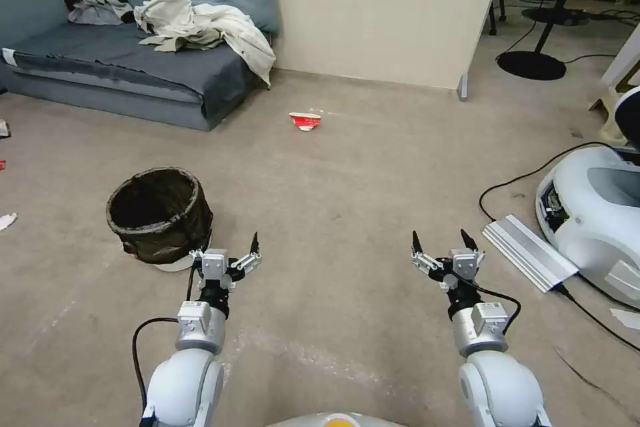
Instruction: Pick up the trash can from the floor.
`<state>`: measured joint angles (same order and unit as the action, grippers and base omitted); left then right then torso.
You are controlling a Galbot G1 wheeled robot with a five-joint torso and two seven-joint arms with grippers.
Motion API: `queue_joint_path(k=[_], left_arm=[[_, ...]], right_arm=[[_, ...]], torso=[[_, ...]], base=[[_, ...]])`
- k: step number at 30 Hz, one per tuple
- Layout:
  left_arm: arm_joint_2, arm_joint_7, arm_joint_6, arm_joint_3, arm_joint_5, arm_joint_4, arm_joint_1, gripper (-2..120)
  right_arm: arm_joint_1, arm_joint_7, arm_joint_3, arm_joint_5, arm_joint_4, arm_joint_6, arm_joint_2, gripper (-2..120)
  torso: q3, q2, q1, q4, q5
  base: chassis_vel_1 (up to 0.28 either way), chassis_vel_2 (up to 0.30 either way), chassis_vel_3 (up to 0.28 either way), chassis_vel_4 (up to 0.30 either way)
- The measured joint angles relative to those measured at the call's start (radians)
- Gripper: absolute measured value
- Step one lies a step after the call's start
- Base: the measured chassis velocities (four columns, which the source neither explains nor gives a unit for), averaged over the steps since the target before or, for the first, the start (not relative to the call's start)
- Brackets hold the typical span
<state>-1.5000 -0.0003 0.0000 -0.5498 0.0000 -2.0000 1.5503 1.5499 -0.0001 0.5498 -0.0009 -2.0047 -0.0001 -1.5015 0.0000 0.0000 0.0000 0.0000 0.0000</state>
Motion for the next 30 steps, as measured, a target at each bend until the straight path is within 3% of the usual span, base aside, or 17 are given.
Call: queue_joint_path(k=[6, 9, 11, 12, 14, 18, 25, 30], left_arm=[[-0.002, -0.012, 0.007, 0.008, 0.004, -0.049, 0.012, 100], [-0.008, -0.048, 0.029, 0.033, 0.017, -0.177, 0.044, 100], [-0.009, -0.053, 0.033, 0.037, 0.018, -0.197, 0.050, 100], [-0.011, -0.071, 0.045, 0.047, 0.025, -0.257, 0.064, 100], [-0.013, -0.080, 0.051, 0.054, 0.028, -0.290, 0.073, 100], [-0.019, -0.120, 0.075, 0.080, 0.043, -0.432, 0.110, 100], [0.026, -0.156, 0.045, -0.012, 0.048, -0.446, 0.159, 100], [0.044, -0.157, 0.017, -0.092, -0.029, -0.412, 0.199, 100]], right_arm=[[0.000, 0.000, -0.008, -0.026, -0.060, -0.010, -0.021, 100], [0.000, 0.000, -0.033, -0.092, -0.209, -0.037, -0.073, 100], [0.000, 0.000, -0.036, -0.103, -0.231, -0.042, -0.082, 100], [0.002, -0.005, -0.044, -0.117, -0.294, -0.066, -0.102, 100], [0.005, -0.009, -0.044, -0.116, -0.304, -0.081, -0.106, 100], [0.012, -0.029, -0.034, -0.103, -0.311, -0.107, -0.106, 100], [0.015, -0.068, -0.003, -0.076, -0.297, -0.113, -0.110, 100], [0.023, -0.081, 0.021, -0.025, -0.280, -0.112, -0.091, 100]], torso=[[0.000, 0.000, 0.000, 0.0000, -0.0001], [0.000, 0.000, 0.000, 0.0001, -0.0001], [0.000, 0.000, 0.000, 0.0001, -0.0002], [0.000, 0.000, 0.000, 0.0000, -0.0003], [0.000, 0.000, 0.000, 0.0001, -0.0006], [0.000, 0.000, 0.000, 0.0000, 0.0001], [0.000, 0.000, 0.000, 0.0003, -0.0001], [0.000, 0.000, 0.000, 0.0001, -0.0002]], base=[[0.000, 0.000, 0.000, 0.000], [0.000, 0.000, 0.000, 0.000], [0.000, 0.000, 0.000, 0.000], [0.000, 0.000, 0.000, 0.000], [0.000, 0.000, 0.000, 0.000], [0.000, 0.000, 0.000, 0.000], [0.000, 0.000, 0.000, 0.000], [0.000, 0.000, 0.000, 0.000]])
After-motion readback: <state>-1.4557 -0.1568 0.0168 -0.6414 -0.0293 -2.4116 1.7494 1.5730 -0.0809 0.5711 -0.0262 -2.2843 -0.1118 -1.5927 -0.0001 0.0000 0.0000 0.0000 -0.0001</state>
